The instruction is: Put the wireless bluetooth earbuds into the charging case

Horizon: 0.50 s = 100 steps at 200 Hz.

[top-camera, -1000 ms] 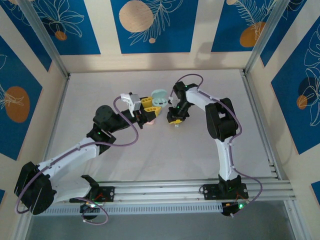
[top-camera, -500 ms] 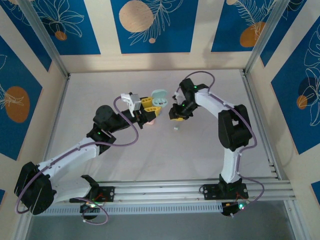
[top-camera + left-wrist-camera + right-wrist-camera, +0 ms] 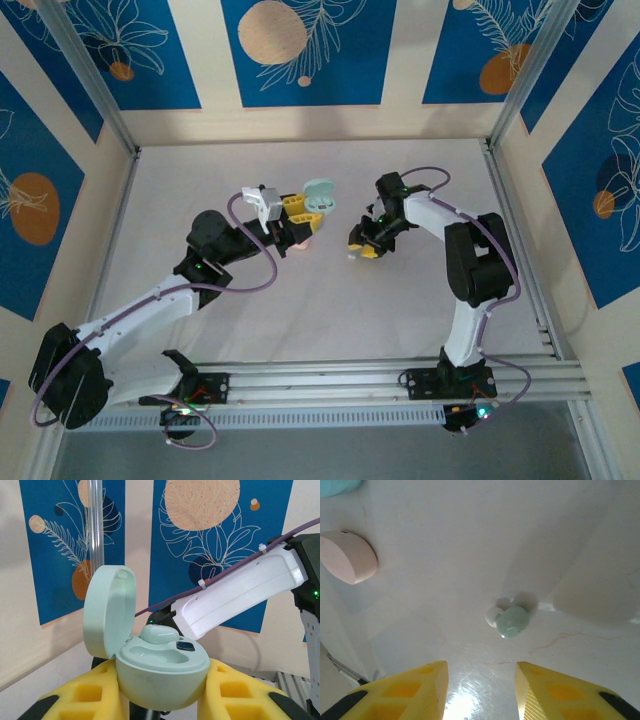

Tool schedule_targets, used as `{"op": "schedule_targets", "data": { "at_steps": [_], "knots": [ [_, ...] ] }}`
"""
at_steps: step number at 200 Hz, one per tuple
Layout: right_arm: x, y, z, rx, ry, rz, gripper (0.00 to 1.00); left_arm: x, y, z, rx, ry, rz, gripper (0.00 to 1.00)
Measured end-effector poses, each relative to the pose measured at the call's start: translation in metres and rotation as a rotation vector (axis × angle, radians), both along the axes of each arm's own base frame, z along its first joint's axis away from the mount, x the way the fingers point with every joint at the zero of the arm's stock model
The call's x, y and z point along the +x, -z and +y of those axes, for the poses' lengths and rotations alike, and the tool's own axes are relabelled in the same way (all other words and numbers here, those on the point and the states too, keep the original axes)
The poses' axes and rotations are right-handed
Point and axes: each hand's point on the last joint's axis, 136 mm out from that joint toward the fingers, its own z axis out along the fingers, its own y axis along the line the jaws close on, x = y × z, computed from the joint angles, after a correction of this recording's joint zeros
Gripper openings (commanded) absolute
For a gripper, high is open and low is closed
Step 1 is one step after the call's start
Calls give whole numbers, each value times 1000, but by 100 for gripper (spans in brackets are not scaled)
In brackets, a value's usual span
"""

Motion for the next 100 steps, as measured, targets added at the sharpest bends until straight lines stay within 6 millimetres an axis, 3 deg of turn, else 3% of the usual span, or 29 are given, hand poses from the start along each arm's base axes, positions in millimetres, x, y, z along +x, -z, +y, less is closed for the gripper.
{"op": "schedule_targets", "data": {
  "at_steps": [54,100],
  "knots": [
    [0,19,0,-17,30,54,40,0,0,0,0,0,1,25],
    [2,21,1,-17,37,42,38,0,0,0,0,0,1,25]
  ]
}}
